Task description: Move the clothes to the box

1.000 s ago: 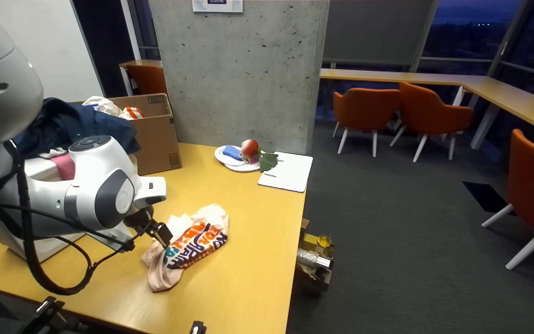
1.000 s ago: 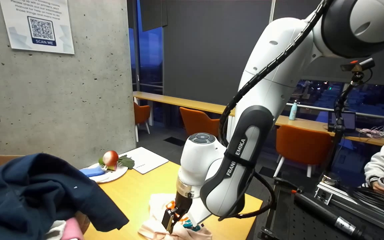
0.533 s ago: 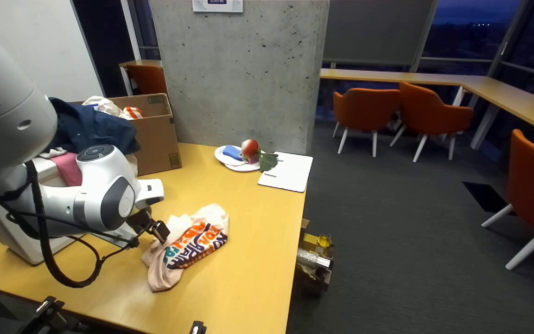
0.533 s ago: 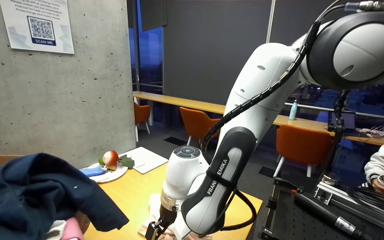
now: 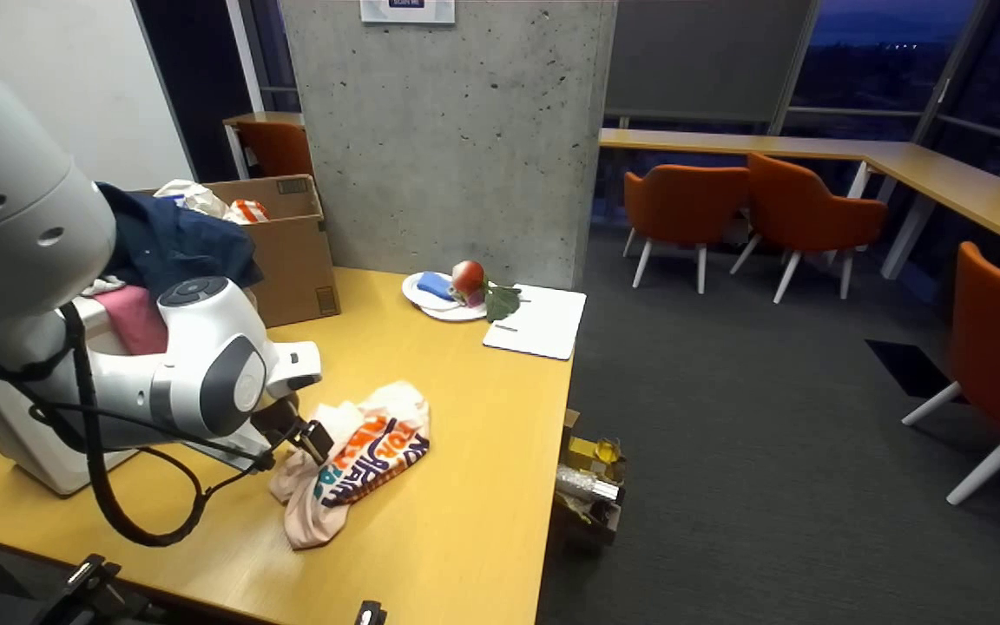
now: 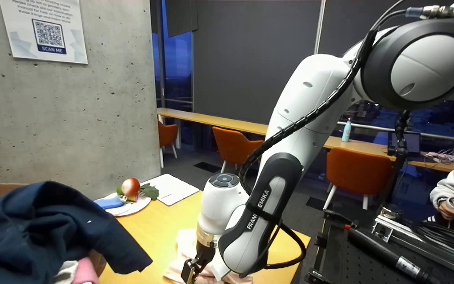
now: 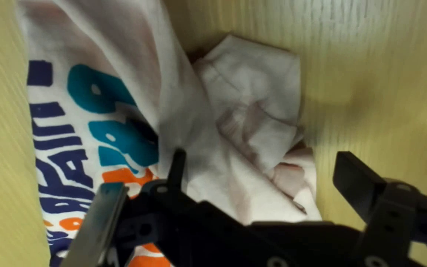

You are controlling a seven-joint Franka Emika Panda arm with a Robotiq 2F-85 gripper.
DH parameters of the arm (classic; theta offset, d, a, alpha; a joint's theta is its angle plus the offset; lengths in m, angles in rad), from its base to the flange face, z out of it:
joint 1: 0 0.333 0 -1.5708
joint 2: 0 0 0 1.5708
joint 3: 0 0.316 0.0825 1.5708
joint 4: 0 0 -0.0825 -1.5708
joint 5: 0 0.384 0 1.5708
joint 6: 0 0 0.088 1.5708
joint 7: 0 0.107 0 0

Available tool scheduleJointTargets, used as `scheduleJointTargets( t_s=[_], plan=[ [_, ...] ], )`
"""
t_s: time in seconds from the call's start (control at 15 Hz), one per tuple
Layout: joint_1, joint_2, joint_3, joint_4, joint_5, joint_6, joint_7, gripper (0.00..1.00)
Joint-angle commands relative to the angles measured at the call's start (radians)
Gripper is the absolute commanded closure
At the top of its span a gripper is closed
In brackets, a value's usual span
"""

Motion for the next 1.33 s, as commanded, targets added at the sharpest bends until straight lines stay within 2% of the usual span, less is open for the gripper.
scheduleJointTargets(
  t_s=[0.0, 0.13, 0.4, 1.27],
  plan=[
    [0.050, -0.114, -0.044, -0.131, 0.043, -0.020, -0.017, 0.00],
    [0.075, -0.148, -0.057, -0.183, 0.040, -0.035, -0.013, 0.00],
    [0.102, -0.141, -0.053, -0.205, 0.032, -0.084, -0.002, 0.00],
    [0.121, 0.003, -0.139, -0.105, 0.024, -0.178, 0.106, 0.00]
  ],
)
